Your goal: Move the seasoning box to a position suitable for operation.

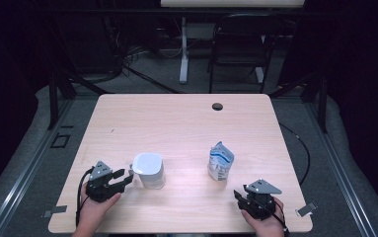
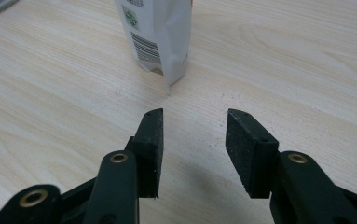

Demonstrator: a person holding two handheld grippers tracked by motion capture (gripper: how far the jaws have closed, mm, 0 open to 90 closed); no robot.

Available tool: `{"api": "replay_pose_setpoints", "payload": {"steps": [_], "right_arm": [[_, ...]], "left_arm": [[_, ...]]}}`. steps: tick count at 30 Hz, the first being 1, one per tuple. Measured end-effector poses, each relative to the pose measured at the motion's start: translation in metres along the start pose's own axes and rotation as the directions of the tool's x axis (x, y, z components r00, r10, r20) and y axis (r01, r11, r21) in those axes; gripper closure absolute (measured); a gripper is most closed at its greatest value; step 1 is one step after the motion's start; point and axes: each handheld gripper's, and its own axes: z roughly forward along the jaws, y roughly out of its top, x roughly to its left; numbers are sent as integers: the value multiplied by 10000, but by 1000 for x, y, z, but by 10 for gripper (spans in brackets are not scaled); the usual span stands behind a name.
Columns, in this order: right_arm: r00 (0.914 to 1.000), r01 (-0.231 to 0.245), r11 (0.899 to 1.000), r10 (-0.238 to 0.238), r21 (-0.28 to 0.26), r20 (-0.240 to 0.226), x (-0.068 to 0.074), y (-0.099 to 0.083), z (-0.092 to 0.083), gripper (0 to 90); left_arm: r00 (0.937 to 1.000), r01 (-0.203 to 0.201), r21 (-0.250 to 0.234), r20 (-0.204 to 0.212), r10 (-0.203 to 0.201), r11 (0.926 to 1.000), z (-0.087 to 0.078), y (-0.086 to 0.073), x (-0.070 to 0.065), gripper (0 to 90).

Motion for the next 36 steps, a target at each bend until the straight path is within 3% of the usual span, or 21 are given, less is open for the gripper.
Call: {"api": "replay_pose_setpoints", "payload": {"steps": [4,5,6,9,13,22,36], "right_arm": [[10000,-40,10000,40,50,83,-3,-1,0,570],[9998,165,9994,-169,289,120,-5,0,-1,570],[9996,-275,9994,274,-225,-89,-2,-2,4,570],[10000,50,9998,-49,178,-3,-2,-1,3,570],[9999,34,10000,-33,91,-97,-1,-1,5,568],[10000,41,10000,-40,68,-82,-3,-1,4,568],[9998,107,9999,-107,37,-177,-2,-1,3,570]], "left_arm": [[9995,-328,77,-33,328,9994,8,7,-2,570],[9994,-333,40,-90,334,9994,11,8,-3,570],[9993,-376,92,-73,377,9992,12,9,-3,577],[9993,-366,148,-48,366,9992,17,11,-2,603],[9994,-334,-58,-53,334,9994,17,12,-1,659],[9961,-788,-24,-395,787,9969,15,11,-4,711],[9932,-708,188,-910,722,9973,11,10,-18,750]]}}
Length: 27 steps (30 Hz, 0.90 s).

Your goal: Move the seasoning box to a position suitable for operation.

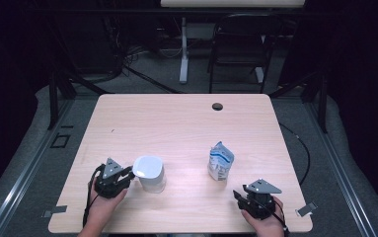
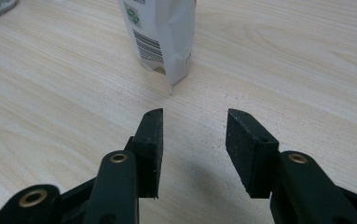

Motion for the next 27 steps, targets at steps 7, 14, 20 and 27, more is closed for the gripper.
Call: {"api": "replay_pose_setpoints", "payload": {"steps": [7,14,20,27], "right_arm": [[9999,94,9999,-94,67,-63,1,0,0,570],[9999,81,10000,-81,18,-122,3,0,1,570],[9998,131,9999,-131,-53,-146,4,0,1,571],[9995,208,9998,-210,-75,-245,6,1,1,571]], "left_arm": [[9995,304,28,-112,-304,9995,-2,-1,-11,810],[9972,536,110,-528,-529,9985,-3,0,-21,821],[9967,647,141,-503,-639,9978,-3,0,-29,824],[9965,640,33,-542,-637,9979,-3,2,-43,824]]}}
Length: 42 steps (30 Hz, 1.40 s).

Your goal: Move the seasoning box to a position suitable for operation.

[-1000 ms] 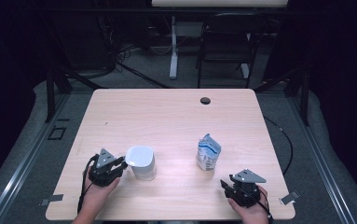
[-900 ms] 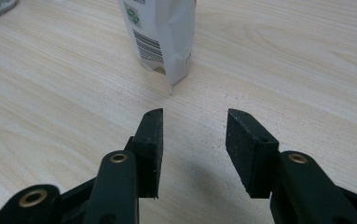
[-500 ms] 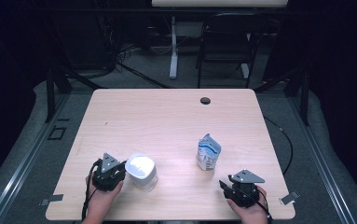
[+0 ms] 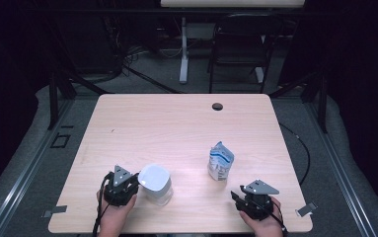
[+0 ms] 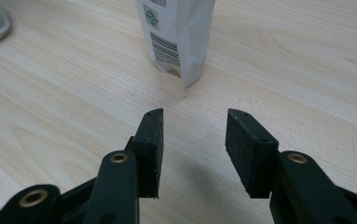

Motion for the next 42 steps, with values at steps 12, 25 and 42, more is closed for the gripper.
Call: {"api": "replay_pose_setpoints", "payload": {"steps": [12,25,42], "right_arm": [[9996,230,9997,-231,-22,-164,7,2,0,571],[9960,768,9969,-774,-151,-452,22,6,-1,556],[9757,1590,9872,-1584,-79,-1517,60,17,4,495]], "left_arm": [[9997,-208,-53,109,209,9998,3,0,-20,824],[9952,-607,-96,769,613,9981,-6,-7,-23,791],[9698,-1296,-230,2052,1315,9913,-32,-21,-19,812]]}}
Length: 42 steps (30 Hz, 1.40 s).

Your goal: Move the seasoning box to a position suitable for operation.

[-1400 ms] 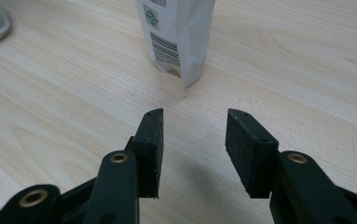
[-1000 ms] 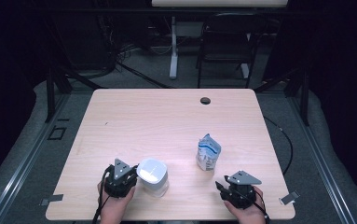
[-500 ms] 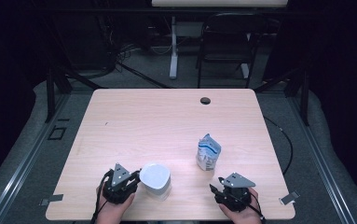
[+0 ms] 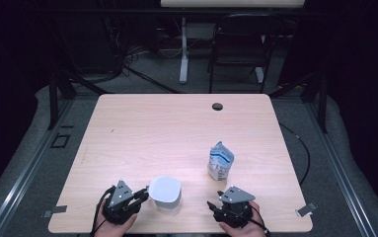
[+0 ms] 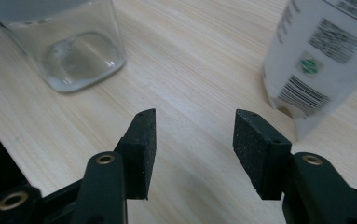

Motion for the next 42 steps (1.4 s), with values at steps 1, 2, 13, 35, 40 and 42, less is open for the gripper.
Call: {"api": "replay_pose_setpoints", "payload": {"steps": [1,2,13,35,40,42], "right_arm": [[10000,46,10000,-46,-8,-5,3,2,1,495],[10000,69,10000,-70,-32,-35,5,3,2,496],[9956,17,9996,-45,-298,-940,24,26,8,558],[9838,638,9978,-603,155,-1686,55,36,50,510],[9829,598,9982,-576,73,-1747,47,37,52,520],[9836,747,9971,-757,-121,-1637,48,35,51,551]], "left_arm": [[9999,89,-47,80,-88,9999,-1,-1,-1,811],[9998,94,-37,172,-93,9999,-2,-1,0,811],[9998,-63,-67,204,64,10000,-5,-3,-1,821],[9997,168,-76,-193,-170,9998,10,8,-1,829],[9996,271,-135,-52,-272,9995,11,8,0,826],[9995,271,-305,165,-266,9992,8,8,2,807]]}}
